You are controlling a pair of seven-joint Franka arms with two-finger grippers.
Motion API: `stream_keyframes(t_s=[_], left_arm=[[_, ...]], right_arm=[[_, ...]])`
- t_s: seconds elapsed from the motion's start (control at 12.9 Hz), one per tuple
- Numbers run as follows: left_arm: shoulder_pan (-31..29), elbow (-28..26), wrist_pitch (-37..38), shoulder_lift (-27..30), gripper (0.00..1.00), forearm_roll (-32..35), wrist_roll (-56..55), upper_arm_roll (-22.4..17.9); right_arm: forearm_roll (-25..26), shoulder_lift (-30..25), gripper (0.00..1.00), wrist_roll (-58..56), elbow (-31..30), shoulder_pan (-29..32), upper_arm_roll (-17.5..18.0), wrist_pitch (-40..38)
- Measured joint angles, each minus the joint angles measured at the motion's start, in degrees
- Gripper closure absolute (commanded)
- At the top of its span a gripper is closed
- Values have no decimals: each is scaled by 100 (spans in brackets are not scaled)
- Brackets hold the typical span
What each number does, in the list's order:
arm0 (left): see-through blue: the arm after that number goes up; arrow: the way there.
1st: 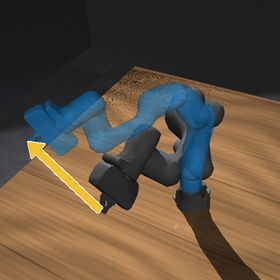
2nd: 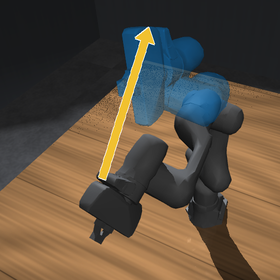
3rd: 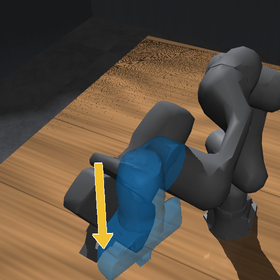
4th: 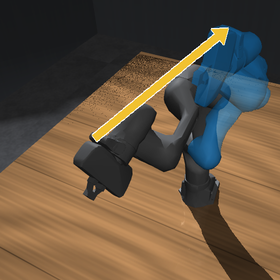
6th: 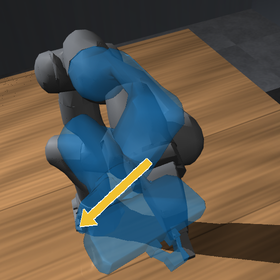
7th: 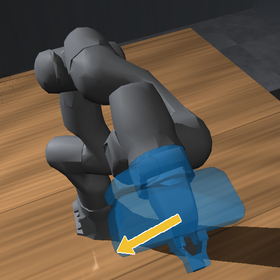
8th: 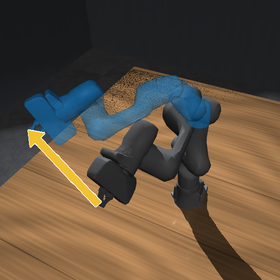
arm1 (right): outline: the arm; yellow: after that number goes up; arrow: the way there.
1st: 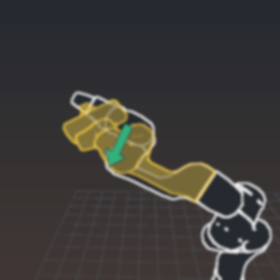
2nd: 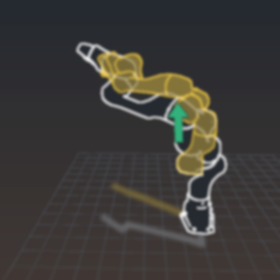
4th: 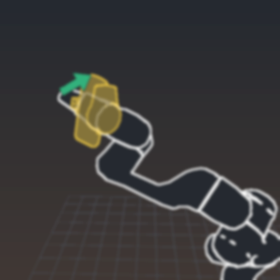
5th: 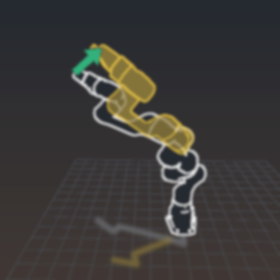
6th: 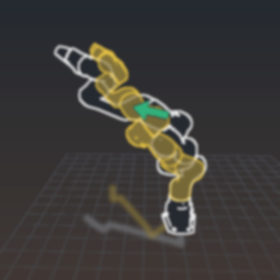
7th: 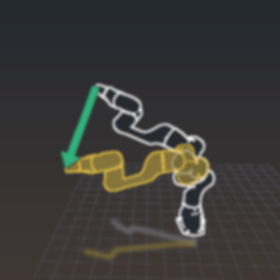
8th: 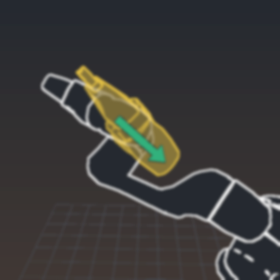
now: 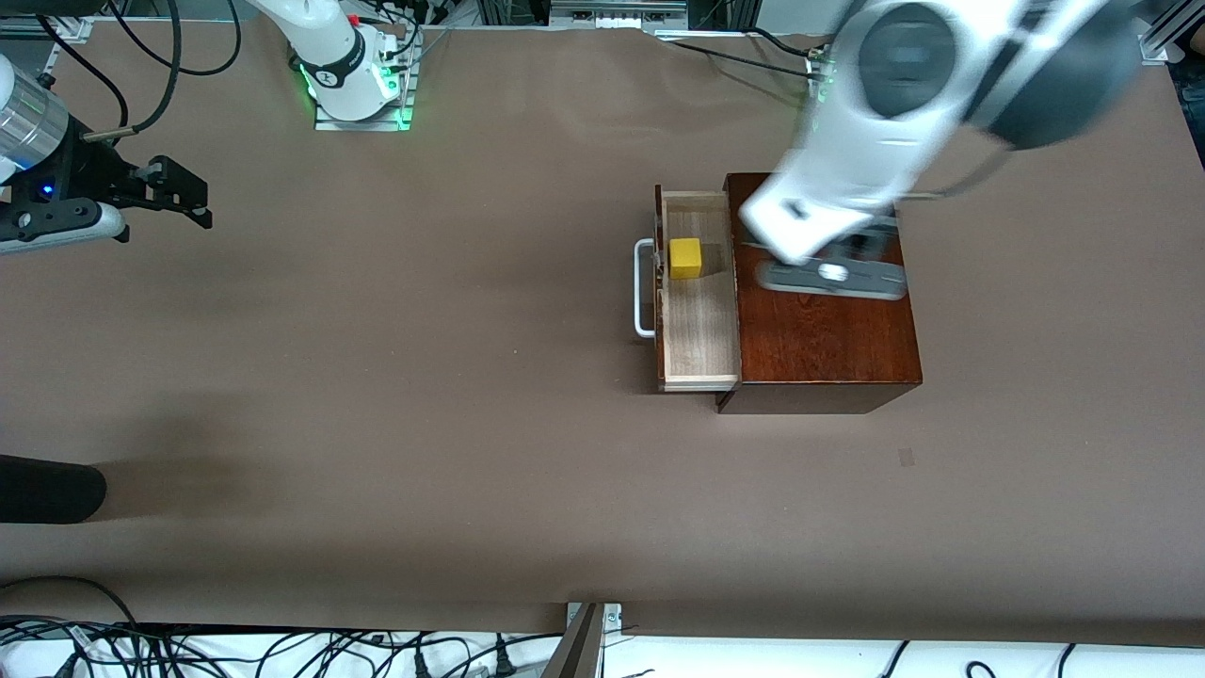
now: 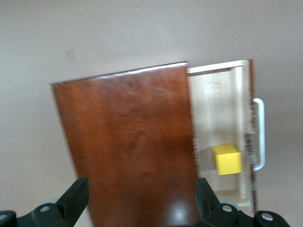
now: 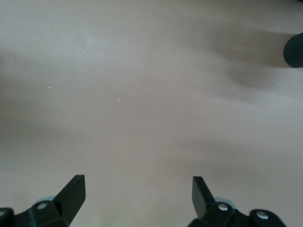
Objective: Open drawer, take yellow block, close drawer
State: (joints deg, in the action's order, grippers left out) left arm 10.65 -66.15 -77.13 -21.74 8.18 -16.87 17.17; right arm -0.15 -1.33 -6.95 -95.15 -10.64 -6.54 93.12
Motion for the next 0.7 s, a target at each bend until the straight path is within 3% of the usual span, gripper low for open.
stream_keyframes(t_s=[0.46, 0.54, 0.7], left_arm=[[-1062, -46, 54, 203, 0, -176, 1599, -10], [-1100, -202, -10, 378, 0, -283, 1784, -97], [-1075, -1087, -779, 979, 0, -795, 2252, -621]], right_arm=[[0, 0, 0, -6, 1, -2, 14, 10], [0, 0, 0, -8, 5, -4, 39, 30], [-13, 0, 0, -6, 38, -15, 132, 66]])
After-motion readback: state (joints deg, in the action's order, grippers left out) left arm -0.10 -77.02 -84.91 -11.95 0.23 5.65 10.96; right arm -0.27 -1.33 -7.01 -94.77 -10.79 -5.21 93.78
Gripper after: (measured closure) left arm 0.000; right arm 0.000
